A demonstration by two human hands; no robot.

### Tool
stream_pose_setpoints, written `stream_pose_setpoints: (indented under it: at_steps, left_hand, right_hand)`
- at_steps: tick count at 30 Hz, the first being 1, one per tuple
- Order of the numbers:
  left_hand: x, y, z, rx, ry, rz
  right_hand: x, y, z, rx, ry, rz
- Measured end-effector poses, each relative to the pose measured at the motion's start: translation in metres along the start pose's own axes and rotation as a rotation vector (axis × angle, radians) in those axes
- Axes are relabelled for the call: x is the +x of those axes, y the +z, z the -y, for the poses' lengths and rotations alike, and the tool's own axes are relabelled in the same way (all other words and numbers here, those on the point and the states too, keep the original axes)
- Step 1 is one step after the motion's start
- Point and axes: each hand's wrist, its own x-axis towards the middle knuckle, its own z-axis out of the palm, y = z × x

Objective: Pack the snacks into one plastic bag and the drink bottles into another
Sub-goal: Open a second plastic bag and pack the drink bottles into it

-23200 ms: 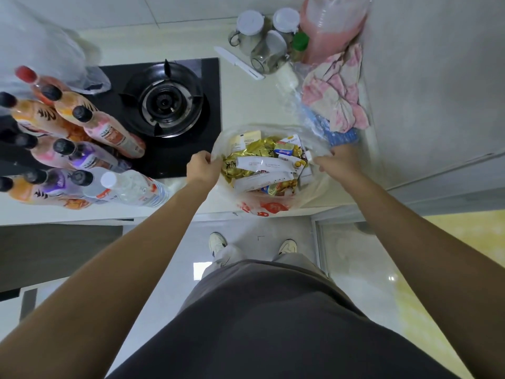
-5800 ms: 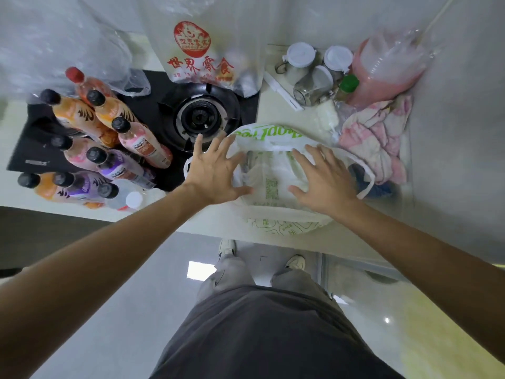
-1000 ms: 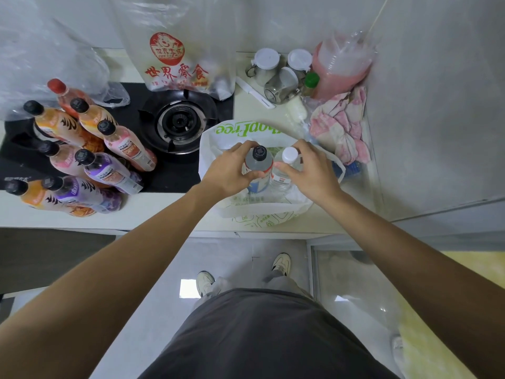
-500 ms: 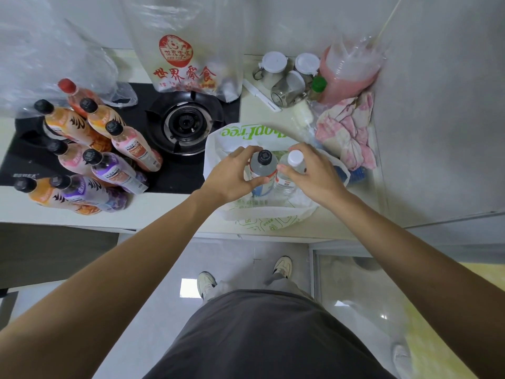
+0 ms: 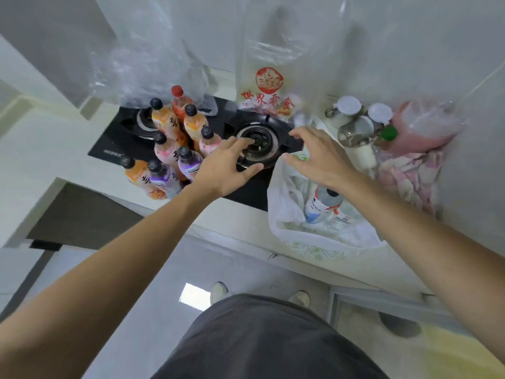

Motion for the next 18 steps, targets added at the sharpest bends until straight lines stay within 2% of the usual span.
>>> stream_pose_setpoints:
  at_steps: [7, 13, 18]
  left_hand:
    - [-0.031, -0.055, 0.071, 0.114, -0.04, -0.125]
    - [-0.012, -0.066, 0.102, 0.183, -0.149, 0.086]
    - [-0.005, -0.058, 0.111, 0.258, -0.149, 0.08]
  right_hand:
    - [0.058, 0.064, 0.094, 0.0, -0.102, 0.136]
    - [0.1, 0.108, 0.135, 0.0, -0.065, 0.134]
    - [0.126, 0.127, 0.142, -0.057, 0.016, 0.064]
